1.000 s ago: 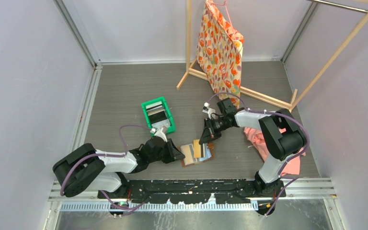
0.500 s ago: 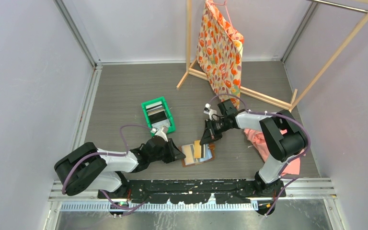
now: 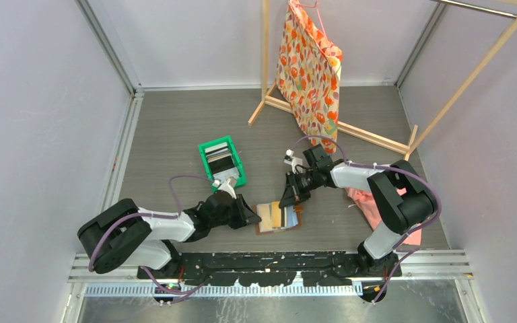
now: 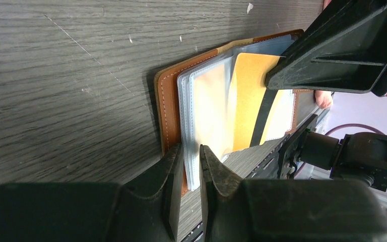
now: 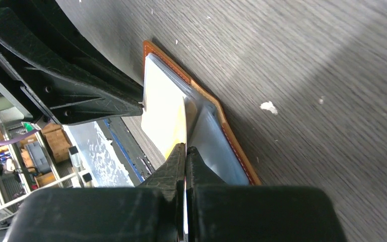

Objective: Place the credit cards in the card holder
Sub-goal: Insert the credit card into the card holder.

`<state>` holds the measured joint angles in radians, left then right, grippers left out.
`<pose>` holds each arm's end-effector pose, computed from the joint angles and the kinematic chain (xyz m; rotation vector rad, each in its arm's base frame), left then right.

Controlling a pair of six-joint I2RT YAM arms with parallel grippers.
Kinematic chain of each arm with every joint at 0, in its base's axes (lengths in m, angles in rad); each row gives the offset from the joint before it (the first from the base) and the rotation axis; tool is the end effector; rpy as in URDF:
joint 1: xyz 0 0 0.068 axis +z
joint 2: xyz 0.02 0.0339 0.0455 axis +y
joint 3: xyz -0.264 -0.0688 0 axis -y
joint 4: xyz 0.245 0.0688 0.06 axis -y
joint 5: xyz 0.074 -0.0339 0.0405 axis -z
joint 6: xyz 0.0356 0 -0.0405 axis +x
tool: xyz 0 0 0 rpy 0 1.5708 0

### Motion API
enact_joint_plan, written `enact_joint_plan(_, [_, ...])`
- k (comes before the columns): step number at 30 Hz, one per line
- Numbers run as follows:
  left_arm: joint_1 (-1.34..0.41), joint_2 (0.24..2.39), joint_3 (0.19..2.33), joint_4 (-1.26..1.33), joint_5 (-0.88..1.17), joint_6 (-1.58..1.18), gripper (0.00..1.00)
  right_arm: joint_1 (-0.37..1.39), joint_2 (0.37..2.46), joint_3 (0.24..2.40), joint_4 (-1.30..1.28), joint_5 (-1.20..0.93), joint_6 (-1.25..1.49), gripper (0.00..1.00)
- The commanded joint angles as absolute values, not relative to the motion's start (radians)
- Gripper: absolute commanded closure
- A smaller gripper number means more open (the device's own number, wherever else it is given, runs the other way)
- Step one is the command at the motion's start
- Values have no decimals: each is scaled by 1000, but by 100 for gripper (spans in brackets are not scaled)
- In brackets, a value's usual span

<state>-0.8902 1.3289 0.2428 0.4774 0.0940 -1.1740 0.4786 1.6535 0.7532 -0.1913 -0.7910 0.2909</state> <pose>0.1319 -0.1683 0.1184 -0.2897 2.4573 -1.1679 0.2428 0.1545 0.1340 -0.5290 2.6716 1.2969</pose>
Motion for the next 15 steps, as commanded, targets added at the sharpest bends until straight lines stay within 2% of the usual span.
enact_joint_plan(1, [-894,1352,255,471,96,-1168,80,488,1655,753,-144,-745,286,99])
enact_joint_plan(6, [-894,1352,256,473,101,-1169,80,484,1696,747,-107,-765,341,99])
enact_joint_plan(15, [-894,1336,252,451,90,-1171,80,448,1628,672,-77,-776,434,99])
